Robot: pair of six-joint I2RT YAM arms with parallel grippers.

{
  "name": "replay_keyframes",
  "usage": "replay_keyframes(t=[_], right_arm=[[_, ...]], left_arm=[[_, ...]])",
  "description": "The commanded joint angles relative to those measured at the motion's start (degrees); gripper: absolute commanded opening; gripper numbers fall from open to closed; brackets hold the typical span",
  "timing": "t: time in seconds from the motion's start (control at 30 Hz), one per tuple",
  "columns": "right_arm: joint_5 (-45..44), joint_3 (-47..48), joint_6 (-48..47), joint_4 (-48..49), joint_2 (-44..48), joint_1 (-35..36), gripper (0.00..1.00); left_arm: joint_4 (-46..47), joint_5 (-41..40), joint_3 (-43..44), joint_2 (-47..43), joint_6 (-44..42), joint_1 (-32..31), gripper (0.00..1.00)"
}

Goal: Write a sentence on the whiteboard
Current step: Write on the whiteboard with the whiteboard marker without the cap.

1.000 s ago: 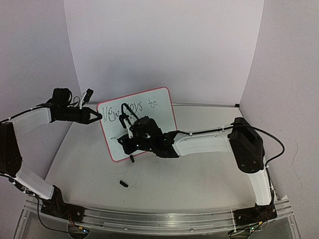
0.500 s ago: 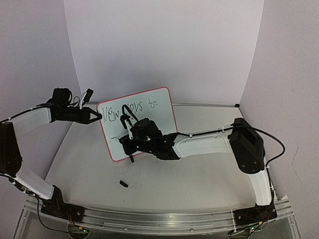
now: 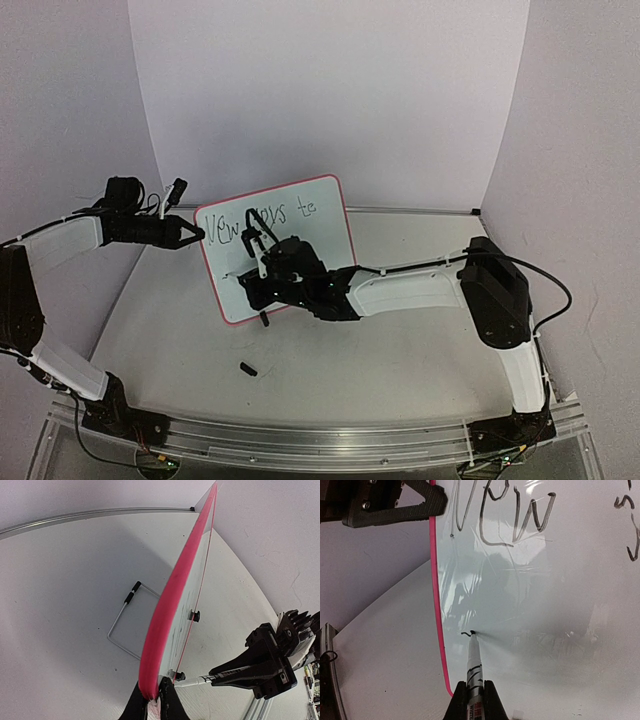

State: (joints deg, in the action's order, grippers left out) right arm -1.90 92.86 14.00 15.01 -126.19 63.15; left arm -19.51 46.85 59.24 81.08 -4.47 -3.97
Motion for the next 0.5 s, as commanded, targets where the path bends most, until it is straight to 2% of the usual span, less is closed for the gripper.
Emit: replay_keyframes(t=[0.0,0.47], right_arm=[[-2.24,0.49,-0.05,3.69,1.46,-0.99,0.0],[1.52,3.44,0.12,1.02,-1.07,-1.11,0.0]], left_arm=[[-1.88,-5.13,1.51,1.36,-0.24,-0.07,0.0],[-1.93,-5.01,1.53,1.54,-0.23,-0.04,0.0]])
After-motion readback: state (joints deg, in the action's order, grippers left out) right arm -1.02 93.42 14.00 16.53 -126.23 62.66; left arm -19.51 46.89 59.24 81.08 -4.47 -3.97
